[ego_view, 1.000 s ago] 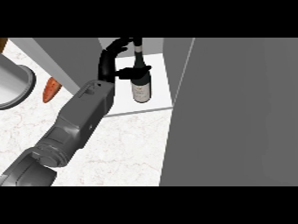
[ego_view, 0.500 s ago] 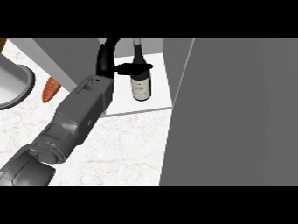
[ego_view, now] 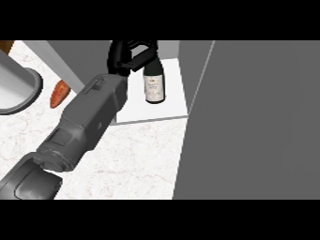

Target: Pick up the wine, place it into the cabinet and close the cabinet

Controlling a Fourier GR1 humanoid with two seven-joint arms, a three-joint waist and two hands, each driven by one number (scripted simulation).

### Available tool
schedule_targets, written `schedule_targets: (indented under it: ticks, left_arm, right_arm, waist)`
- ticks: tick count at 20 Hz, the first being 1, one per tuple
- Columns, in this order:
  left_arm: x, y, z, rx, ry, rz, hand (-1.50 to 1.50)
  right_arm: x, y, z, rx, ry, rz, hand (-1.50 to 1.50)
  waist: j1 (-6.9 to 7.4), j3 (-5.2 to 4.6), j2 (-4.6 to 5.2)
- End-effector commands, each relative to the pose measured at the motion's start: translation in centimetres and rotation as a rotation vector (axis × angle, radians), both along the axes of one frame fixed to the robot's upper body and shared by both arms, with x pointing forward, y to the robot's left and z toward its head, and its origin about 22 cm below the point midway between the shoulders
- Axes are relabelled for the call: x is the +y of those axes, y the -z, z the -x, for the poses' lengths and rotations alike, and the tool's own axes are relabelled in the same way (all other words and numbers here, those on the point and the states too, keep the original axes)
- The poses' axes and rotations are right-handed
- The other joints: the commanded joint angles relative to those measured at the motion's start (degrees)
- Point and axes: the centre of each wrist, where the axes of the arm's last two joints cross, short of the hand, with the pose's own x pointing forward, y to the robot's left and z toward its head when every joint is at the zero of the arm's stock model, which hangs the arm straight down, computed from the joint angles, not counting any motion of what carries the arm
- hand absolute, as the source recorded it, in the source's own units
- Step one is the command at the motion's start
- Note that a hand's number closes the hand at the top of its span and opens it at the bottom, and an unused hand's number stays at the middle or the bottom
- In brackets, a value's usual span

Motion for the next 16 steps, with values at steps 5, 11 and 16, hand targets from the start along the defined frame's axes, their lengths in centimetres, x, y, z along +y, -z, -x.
schedule_targets:
  ticks: [5, 11, 16]
  left_arm:
    - [-3.4, -1.4, 0.2, -0.006, 0.137, 0.059, -1.5]
    - [-2.7, 0.6, 0.9, -0.003, 0.177, 0.105, -1.5]
    - [-3.9, -1.6, 0.4, 0.022, 0.188, 0.104, -1.5]
  right_arm:
    - [-1.2, -4.6, 2.6, 0.016, -0.026, -0.086, -1.5]
    - [-1.4, -4.5, 3.3, 0.033, 0.026, -0.091, -1.5]
    - [-1.4, -4.2, 3.0, 0.055, 0.023, -0.065, -1.5]
  waist:
    - [2.46, 0.04, -0.99]
    - [3.36, 0.07, -1.6]
    - [4.45, 0.09, -2.01]
